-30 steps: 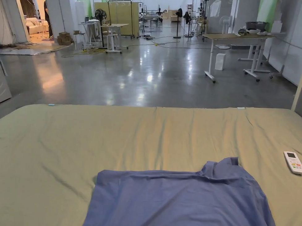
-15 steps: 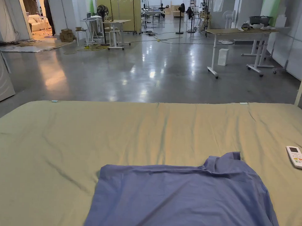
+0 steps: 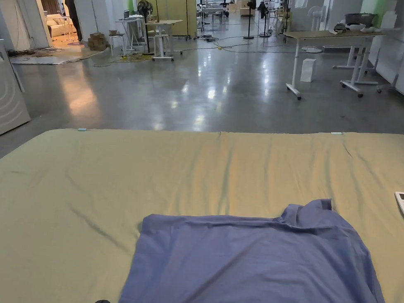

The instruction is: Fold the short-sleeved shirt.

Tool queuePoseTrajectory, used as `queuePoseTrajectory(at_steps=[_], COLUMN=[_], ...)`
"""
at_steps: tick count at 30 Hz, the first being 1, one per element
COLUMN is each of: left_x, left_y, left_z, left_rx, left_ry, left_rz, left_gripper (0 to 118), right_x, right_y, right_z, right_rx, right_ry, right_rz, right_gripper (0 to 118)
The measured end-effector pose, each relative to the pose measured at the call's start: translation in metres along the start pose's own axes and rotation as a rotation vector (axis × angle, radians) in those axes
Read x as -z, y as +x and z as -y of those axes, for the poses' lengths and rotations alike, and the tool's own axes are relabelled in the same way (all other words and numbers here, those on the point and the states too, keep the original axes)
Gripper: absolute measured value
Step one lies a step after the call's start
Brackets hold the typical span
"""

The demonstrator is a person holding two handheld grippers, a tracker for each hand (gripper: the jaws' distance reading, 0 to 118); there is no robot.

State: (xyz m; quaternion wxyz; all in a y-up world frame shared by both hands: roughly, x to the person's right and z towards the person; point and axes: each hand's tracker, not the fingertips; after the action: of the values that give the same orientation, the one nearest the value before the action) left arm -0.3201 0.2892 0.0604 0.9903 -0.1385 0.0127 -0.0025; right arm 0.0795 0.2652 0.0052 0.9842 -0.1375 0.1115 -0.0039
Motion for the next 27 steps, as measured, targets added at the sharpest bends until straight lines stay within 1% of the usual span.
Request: queuePoseTrajectory(at_steps=[3, 9, 10, 11, 12, 13, 14, 15, 16, 17, 18, 22, 27], left_x=[0.002, 0.018, 0.024, 0.029, 0.033, 0.04, 0.047, 0.053, 0.06, 0.068, 0.075, 0.107, 0.131], left_y=[-0.008, -0.036, -0.044, -0.053, -0.059, -0.069, -0.076, -0.081, -0.086, -0.086, -0.09, -0.107, -0.11], left_z=[0.002, 0.016, 0.019, 0.024, 0.029, 0.038, 0.044, 0.05, 0.056, 0.06, 0.067, 0.101, 0.135], left_rx=[-0.039, -0.082, -0.137, -0.186, -0.196, -0.195, -0.186, -0.174, -0.18, -0.187, -0.2, -0.227, -0.171], left_ry=[-0.018, -0.09, -0.141, -0.139, -0.139, -0.16, -0.189, -0.208, -0.231, -0.264, -0.274, -0.367, -0.447], left_rz=[-0.001, -0.036, -0.016, -0.021, -0.037, -0.037, -0.043, -0.055, -0.059, -0.063, -0.066, -0.043, 0.038], left_gripper=[0, 0, 0, 0, 1, 9, 21, 38, 63, 77, 83, 83, 82], right_x=[0.0, 0.002, 0.002, 0.003, 0.004, 0.005, 0.006, 0.007, 0.008, 0.01, 0.012, 0.016, 0.018], right_y=[0.002, 0.007, 0.007, 0.008, 0.008, 0.008, 0.007, 0.007, 0.006, 0.006, 0.005, 0.003, 0.001], right_z=[0.004, 0.01, 0.011, 0.013, 0.014, 0.016, 0.018, 0.02, 0.022, 0.024, 0.026, 0.033, 0.036], right_rx=[-0.002, 0.024, 0.026, 0.029, 0.033, 0.037, 0.038, 0.037, 0.036, 0.033, 0.03, 0.029, 0.018], right_ry=[-0.012, -0.041, -0.045, -0.049, -0.057, -0.067, -0.075, -0.085, -0.099, -0.112, -0.121, -0.153, -0.184], right_rz=[0.005, 0.001, 0.003, 0.001, -0.002, -0.006, -0.009, -0.01, -0.015, -0.02, -0.023, -0.032, -0.028], right_gripper=[0, 0, 0, 0, 0, 0, 0, 0, 0, 0, 0, 0, 0])
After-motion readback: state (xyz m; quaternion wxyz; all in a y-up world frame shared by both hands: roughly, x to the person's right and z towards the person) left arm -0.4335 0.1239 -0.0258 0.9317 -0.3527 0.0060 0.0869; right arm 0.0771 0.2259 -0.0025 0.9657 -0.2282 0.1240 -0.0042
